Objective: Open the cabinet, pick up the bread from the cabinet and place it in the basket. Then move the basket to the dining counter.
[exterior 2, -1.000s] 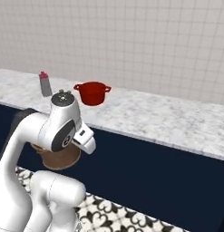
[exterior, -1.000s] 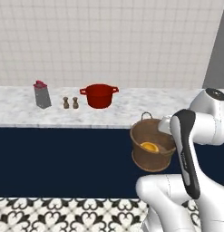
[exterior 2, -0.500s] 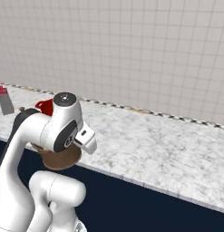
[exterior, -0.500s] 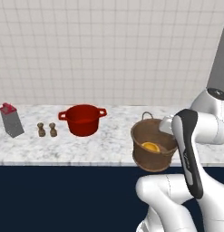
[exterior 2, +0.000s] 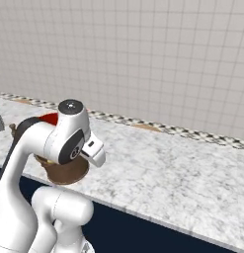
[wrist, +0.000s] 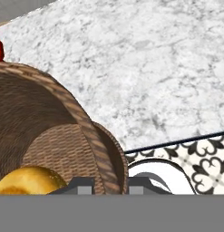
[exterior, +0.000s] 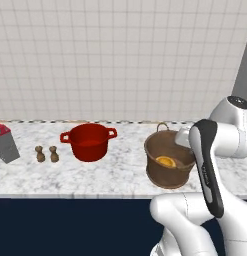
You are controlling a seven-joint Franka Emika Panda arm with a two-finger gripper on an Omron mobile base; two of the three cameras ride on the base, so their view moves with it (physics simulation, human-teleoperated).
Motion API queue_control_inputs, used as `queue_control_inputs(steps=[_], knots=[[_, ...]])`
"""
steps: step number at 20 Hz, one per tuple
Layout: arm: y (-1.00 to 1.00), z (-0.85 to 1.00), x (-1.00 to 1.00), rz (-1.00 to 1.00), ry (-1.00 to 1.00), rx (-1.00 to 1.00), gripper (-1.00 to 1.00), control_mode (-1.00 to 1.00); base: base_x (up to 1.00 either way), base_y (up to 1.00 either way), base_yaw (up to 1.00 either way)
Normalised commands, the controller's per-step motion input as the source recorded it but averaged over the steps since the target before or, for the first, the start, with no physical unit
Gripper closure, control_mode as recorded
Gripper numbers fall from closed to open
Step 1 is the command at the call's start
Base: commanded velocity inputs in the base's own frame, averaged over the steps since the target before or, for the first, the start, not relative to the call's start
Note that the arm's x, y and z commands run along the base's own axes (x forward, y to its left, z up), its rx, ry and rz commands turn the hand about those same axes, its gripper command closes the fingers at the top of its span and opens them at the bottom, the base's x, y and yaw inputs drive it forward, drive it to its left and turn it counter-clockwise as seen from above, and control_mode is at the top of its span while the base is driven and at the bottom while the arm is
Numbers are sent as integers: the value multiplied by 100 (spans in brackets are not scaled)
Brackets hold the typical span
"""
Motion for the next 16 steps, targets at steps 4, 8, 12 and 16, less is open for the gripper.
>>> queue_control_inputs(steps=[4, 8, 12, 16], knots=[[0, 0, 19, -1, 1, 0, 100, -100, 6, 0, 0], [19, -3, 100, -7, 8, 0, 100, -100, 0, 0, 0], [12, -3, 100, -6, 12, 0, 100, -100, 0, 0, 0], [-14, -6, 100, 0, 17, 1, 100, -100, 0, 0, 0]])
